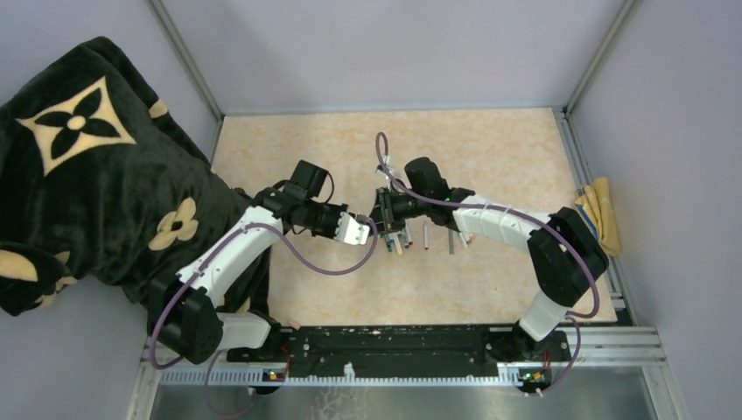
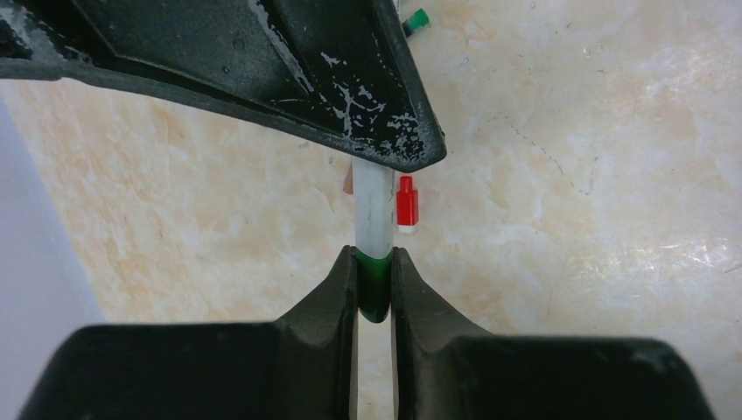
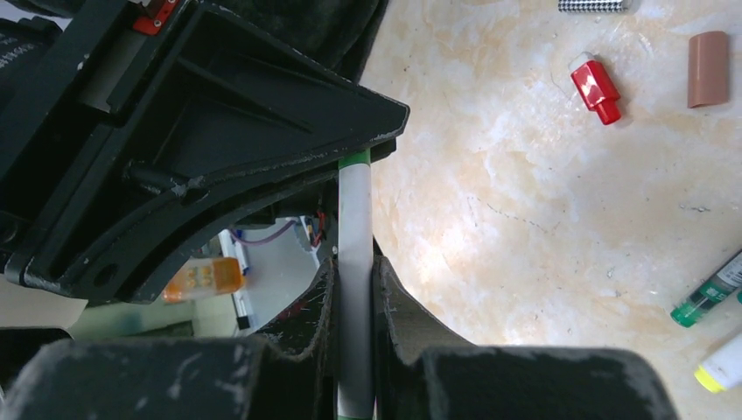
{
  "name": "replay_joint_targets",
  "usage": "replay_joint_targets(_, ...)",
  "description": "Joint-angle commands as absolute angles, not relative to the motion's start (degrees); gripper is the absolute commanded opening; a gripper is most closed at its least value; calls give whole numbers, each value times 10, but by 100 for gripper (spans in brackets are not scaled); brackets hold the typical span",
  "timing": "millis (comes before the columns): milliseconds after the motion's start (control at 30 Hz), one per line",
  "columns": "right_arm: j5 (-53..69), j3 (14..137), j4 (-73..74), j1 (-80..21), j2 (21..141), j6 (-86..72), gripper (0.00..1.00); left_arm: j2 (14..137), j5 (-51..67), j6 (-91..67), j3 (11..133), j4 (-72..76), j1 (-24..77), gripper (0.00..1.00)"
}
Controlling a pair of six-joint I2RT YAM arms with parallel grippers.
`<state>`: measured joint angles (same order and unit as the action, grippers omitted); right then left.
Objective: Open the pen caps
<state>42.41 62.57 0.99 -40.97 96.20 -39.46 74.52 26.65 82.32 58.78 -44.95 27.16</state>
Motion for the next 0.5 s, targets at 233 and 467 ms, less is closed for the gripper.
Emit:
replay_joint_targets(233,358,504,15,-395,825,-350,0,759,153,859,579,-423,262,0)
replay_joint_targets(467,322,451,56,-390,769,-324,0,772,139,881,582,-414,234,0)
